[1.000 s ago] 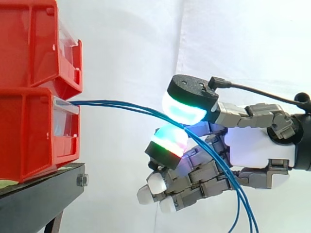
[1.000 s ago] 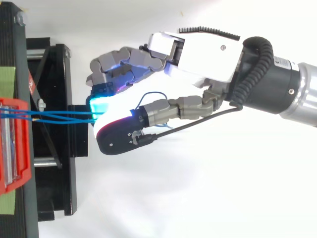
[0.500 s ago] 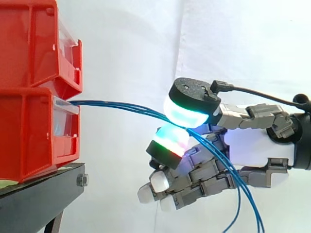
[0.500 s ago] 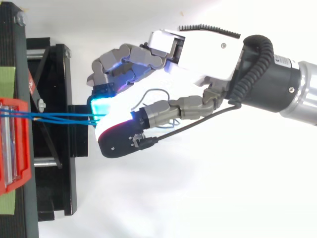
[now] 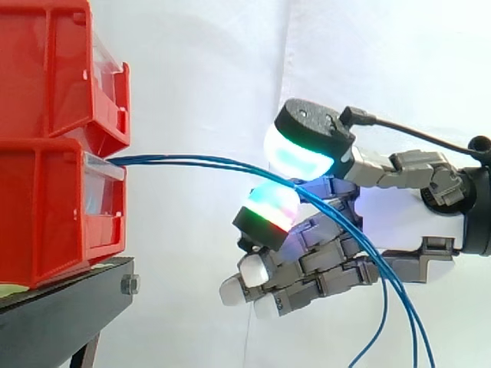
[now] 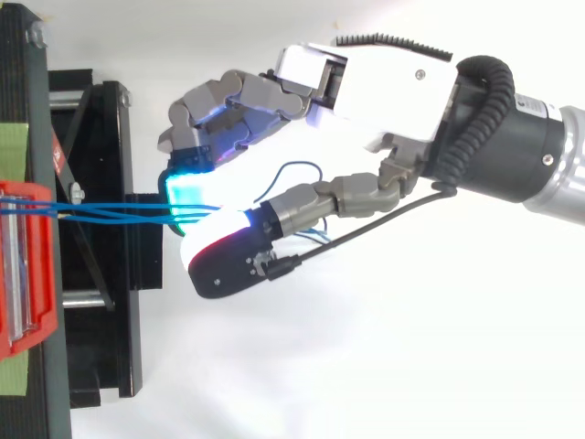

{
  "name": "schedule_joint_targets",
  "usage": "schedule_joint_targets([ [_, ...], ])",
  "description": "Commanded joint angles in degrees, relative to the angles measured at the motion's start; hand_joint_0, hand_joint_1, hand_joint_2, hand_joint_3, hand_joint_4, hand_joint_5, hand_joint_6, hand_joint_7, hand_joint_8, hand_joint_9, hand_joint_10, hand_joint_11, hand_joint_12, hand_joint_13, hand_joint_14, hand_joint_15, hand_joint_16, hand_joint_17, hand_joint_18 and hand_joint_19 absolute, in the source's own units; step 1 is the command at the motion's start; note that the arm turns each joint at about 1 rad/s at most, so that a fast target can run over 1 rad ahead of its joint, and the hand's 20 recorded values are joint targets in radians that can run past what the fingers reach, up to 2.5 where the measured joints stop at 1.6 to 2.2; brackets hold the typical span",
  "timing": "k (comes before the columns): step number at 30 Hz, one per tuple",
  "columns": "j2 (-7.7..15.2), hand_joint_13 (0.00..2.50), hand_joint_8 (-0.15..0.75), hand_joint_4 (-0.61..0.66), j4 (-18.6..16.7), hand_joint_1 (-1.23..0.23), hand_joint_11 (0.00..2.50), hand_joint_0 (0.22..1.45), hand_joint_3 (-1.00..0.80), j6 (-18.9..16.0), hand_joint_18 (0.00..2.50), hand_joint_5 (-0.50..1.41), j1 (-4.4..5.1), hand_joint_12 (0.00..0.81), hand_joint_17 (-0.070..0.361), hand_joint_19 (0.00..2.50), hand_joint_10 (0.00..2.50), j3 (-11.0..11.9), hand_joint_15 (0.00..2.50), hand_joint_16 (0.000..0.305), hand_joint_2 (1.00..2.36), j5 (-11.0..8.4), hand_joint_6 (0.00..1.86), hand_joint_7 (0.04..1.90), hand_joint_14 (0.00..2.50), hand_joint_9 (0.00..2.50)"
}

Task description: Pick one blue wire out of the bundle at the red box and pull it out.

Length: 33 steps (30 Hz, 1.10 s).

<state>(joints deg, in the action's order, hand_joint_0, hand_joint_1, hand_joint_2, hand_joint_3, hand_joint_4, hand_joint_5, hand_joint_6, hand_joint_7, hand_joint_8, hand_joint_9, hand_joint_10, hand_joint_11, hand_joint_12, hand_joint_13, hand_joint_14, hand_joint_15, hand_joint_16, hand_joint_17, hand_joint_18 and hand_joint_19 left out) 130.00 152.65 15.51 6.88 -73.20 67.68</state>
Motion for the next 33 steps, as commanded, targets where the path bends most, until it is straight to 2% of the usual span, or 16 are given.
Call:
schedule_joint_targets([
  [1,-0.01,0.52,0.323,0.29,0.01,-0.59,0.60,0.41,-0.50,0.05,0.41,-0.10,-0.03,0.435,0.160,0.39,0.02,-0.01,0.21,0.071,1.00,0.00,0.66,1.23,0.01,0.99],
  [5,-0.01,0.51,0.326,0.29,-0.25,-0.61,0.59,0.40,-0.50,0.05,0.41,-0.10,-0.03,0.441,0.164,0.38,0.02,-0.01,0.20,0.073,1.00,0.00,0.66,1.22,0.01,0.99],
  [12,-0.01,0.50,0.290,0.24,0.01,-0.74,0.62,0.50,-0.50,0.05,0.36,-0.10,-0.03,0.389,0.140,0.40,0.02,-0.01,0.21,0.062,1.00,0.00,0.68,1.26,0.01,0.98],
  [19,-0.01,0.51,0.280,0.23,0.01,-0.75,0.64,0.57,-0.35,0.05,0.36,-0.11,-0.03,0.367,0.129,0.42,0.03,-0.01,0.22,0.058,1.01,0.00,0.72,1.23,0.01,0.99],
  [25,-0.01,0.51,0.275,0.22,0.01,-0.79,0.64,0.58,-0.31,0.05,0.37,-0.12,-0.03,0.369,0.129,0.40,0.02,-0.01,0.22,0.057,1.01,0.00,0.73,1.22,0.01,0.97],
  [28,-0.01,0.49,0.267,0.23,0.01,-0.92,0.66,0.61,-0.39,0.05,0.38,-0.15,-0.03,0.361,0.128,0.37,0.03,-0.01,0.20,0.057,1.01,0.00,0.78,1.15,0.01,0.92],
  [33,-0.01,0.49,0.263,0.24,0.01,-0.95,0.66,0.63,-0.50,-0.04,0.39,-0.16,-0.12,0.362,0.127,0.36,0.03,-0.01,0.20,0.057,1.00,0.00,0.80,1.12,0.01,0.91],
])
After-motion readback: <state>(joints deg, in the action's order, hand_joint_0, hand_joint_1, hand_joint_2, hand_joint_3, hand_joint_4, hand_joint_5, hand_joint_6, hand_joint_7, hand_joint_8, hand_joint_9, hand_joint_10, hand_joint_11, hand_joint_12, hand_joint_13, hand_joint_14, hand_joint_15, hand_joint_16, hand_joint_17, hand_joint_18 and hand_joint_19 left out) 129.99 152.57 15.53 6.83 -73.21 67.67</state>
